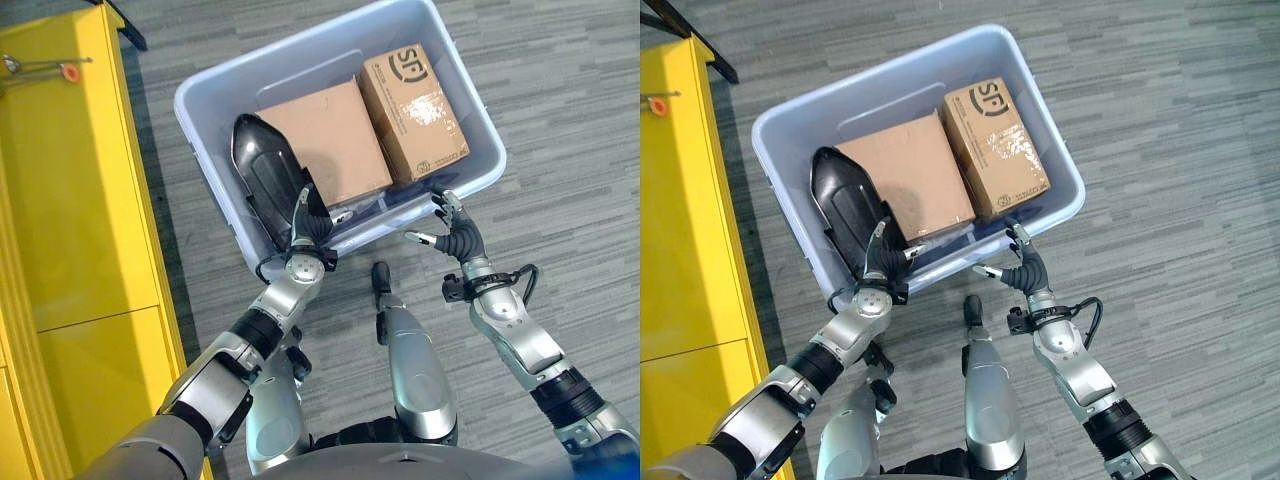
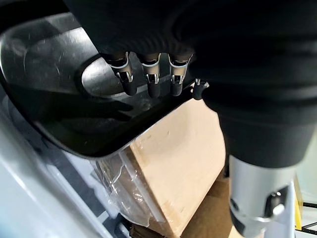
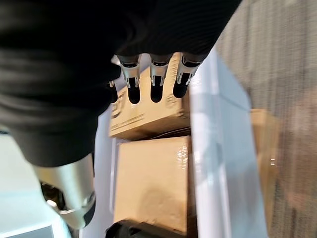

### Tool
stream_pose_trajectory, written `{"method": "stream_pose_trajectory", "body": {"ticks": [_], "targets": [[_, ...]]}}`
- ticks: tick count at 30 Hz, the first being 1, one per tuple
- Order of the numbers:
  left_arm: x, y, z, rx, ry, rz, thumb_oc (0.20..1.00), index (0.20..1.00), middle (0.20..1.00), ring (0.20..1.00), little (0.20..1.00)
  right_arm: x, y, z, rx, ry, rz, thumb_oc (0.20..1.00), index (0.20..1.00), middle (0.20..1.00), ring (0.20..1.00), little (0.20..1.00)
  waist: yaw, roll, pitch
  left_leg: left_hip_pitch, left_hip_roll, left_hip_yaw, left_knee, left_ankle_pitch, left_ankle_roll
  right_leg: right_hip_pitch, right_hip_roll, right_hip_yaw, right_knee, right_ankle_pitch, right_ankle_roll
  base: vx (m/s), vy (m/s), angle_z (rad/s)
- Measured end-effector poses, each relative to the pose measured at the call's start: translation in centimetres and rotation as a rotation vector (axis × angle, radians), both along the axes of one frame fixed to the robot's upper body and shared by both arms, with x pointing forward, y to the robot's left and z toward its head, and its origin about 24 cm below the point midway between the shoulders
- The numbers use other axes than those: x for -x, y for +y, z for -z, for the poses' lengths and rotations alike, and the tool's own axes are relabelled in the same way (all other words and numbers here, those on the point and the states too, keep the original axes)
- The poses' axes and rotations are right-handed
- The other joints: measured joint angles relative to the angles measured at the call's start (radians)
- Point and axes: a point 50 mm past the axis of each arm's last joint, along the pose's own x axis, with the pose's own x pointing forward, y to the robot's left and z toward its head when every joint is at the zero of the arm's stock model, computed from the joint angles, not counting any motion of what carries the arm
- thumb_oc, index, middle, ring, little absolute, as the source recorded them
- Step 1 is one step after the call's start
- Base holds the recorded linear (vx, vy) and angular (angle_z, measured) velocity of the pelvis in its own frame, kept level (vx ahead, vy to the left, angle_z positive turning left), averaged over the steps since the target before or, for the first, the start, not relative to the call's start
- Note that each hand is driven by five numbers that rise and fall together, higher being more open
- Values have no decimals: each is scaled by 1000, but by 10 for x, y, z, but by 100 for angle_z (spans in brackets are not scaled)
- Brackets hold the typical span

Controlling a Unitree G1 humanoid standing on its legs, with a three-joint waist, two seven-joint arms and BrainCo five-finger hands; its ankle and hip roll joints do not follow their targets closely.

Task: Move parts from the plastic box to the shelf.

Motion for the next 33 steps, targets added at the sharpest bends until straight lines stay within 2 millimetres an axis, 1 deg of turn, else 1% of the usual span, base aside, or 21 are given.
{"method": "stream_pose_trajectory", "body": {"ticks": [2,5,8,15,18,21,23,25,27,30,32,33], "targets": [[-4,2,-4,-3,-8,-15,1000,1000,1000,1000,1000,0,-1,0,-2,4,6,1000,1000,1000,1000,1000,-8,1,2,-20,0,-1,5,1,2,-21,-1,2,7,0,0,-32,5,-4],[-11,8,-9,-8,-17,-88,1000,1000,1000,1000,1000,-1,-2,0,-6,15,11,1000,1000,1000,1000,1000,-15,2,2,-51,-1,6,7,3,5,-67,-1,11,23,0,0,-26,-18,-7],[-20,16,-18,15,-36,-232,1000,1000,1000,1000,1000,-3,-3,-1,-9,12,20,1000,1000,1000,1000,1000,-18,2,2,-101,0,13,13,10,11,-132,-1,23,46,1,-1,-37,-53,-7],[-24,29,-32,51,-98,-400,1000,1000,1000,1000,1000,-4,-4,-3,-16,2,56,1000,1000,1000,1000,1000,-15,1,1,-143,3,6,23,15,12,-174,-2,22,64,0,-2,-20,-53,2],[-25,33,-40,47,-126,-454,1000,1000,1000,1000,1000,-9,-2,-6,-13,-13,60,1000,1000,1000,1000,1000,-15,-2,2,-173,3,3,30,19,15,-209,-3,22,82,0,-3,-4,-78,2],[-29,33,-49,60,-147,-466,1000,1000,1000,1000,1000,-11,2,-13,-14,-42,40,1000,1000,1000,1000,1000,-16,-6,2,-198,9,-1,45,19,15,-233,-2,21,98,-3,-7,4,-80,2],[-31,36,-56,61,-163,-489,1000,1000,1000,1000,1000,-11,4,-18,-22,-60,35,1000,1000,1000,1000,1000,-19,-21,5,-202,12,-1,53,19,15,-241,0,23,107,-4,-8,12,-50,-3],[-33,38,-58,2,-172,-497,1000,1000,1000,1000,1000,-11,3,-17,-30,-53,43,1000,1000,1000,1000,1000,-24,-30,2,-205,13,-1,58,18,15,-249,0,26,118,-10,-13,10,-49,-1],[-36,43,-65,-47,-193,-520,1000,1000,1000,1000,1000,-11,2,-17,-40,-53,54,1000,1000,1000,1000,1000,-36,-42,3,-228,19,-4,71,18,15,-270,2,27,132,-13,-17,-2,-46,1],[-40,53,-74,-67,-212,-561,1000,1000,1000,1000,1000,-11,0,-15,-62,-35,60,1000,1000,1000,1000,1000,-44,-49,3,-252,29,-1,86,18,14,-297,12,34,140,-9,-23,-10,-47,-7],[-42,53,-79,-68,-224,-563,1000,1000,1000,1000,1000,-11,0,-15,-88,-35,61,1000,1000,1000,1000,1000,-44,-49,3,-261,33,-1,92,17,13,-308,14,37,147,-10,-24,-11,-28,-5],[-44,51,-86,-63,-247,-554,1000,1000,1000,1000,1000,-12,0,-18,-100,-50,57,1000,1000,1000,1000,1000,-44,-49,3,-271,34,0,97,17,13,-321,15,41,150,-10,-24,-6,-4,-4]]}}
